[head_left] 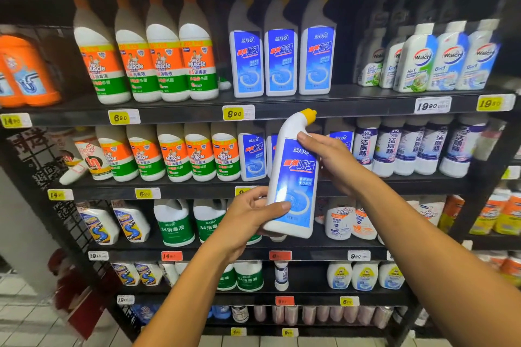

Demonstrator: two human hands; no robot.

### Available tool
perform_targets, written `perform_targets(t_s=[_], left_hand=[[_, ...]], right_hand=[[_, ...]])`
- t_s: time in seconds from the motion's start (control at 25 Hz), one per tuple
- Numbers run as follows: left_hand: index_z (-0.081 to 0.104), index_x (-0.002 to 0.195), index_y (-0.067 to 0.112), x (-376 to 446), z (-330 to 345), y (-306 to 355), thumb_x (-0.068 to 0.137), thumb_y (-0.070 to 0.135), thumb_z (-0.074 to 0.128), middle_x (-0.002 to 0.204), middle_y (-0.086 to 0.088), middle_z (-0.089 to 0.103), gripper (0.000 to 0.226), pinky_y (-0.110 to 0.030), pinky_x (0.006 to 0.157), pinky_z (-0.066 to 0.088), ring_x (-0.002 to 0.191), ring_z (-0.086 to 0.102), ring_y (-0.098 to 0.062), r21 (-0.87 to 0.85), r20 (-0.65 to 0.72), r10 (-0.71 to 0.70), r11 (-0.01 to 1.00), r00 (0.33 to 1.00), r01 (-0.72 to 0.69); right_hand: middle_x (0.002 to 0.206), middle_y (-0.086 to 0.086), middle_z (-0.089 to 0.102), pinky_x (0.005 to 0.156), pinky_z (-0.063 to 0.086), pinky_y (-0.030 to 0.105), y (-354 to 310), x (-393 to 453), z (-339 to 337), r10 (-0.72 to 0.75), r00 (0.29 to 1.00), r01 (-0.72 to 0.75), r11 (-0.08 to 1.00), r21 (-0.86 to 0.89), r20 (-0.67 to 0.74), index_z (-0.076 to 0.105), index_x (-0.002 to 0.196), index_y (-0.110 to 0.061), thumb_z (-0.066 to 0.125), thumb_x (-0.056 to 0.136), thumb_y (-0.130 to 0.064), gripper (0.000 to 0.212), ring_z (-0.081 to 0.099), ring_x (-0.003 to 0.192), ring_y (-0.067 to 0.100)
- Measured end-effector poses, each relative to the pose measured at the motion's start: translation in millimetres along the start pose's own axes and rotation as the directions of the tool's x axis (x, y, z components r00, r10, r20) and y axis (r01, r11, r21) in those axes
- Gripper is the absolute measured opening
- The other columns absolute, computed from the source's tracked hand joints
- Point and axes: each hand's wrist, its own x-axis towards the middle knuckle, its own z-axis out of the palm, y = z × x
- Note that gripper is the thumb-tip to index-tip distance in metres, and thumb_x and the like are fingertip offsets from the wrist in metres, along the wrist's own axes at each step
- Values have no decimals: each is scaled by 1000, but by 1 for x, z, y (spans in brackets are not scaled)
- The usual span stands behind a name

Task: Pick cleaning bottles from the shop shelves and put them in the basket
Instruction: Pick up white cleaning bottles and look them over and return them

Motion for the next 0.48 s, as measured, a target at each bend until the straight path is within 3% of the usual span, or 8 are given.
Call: perform_targets(t_s=[0.12, 0.24, 0.36, 0.48], left_hand=[[63, 117, 9, 0, -2, 0, 73, 24, 84, 107, -12, 75, 50, -33, 62, 60, 94, 74, -29, -15, 5, 10, 1000, 1000, -10], [62, 121, 11, 6, -8, -9, 76, 18, 79, 115, -13, 73, 49, -38, 76, 61, 104, 71, -32, -40, 24, 16, 999, 1000, -15], [57, 128, 15, 17, -18, -20, 73, 9, 77, 123, -12, 69, 59, -41, 89, 56, 112, 67, -30, -39, 9, 12, 999, 1000, -11], [55, 128, 14, 28, -22, -29, 67, 2, 77, 120, -9, 70, 66, -36, 86, 57, 109, 68, -26, -18, -7, 9, 1000, 1000, -9]], right_hand=[[97, 2, 78, 67, 58, 22, -2, 1, 2, 11, 1000, -11, 999, -37, 12, 71, 104, -16, 65, 86, -51, 40, 75, 85, 16], [93, -2, 78, 61, 55, 19, -11, -3, 4, -61, 997, 64, 995, -75, 36, 69, 102, -23, 66, 84, -51, 33, 75, 82, 13], [96, -8, 77, 62, 54, 17, -17, -9, 11, -165, 978, 174, 983, -64, 125, 66, 105, -27, 71, 81, -37, 27, 74, 86, 9], [105, -14, 75, 72, 55, 19, -13, -15, 21, -235, 950, 263, 957, -122, 205, 65, 112, -32, 77, 82, -23, 33, 72, 95, 6]])
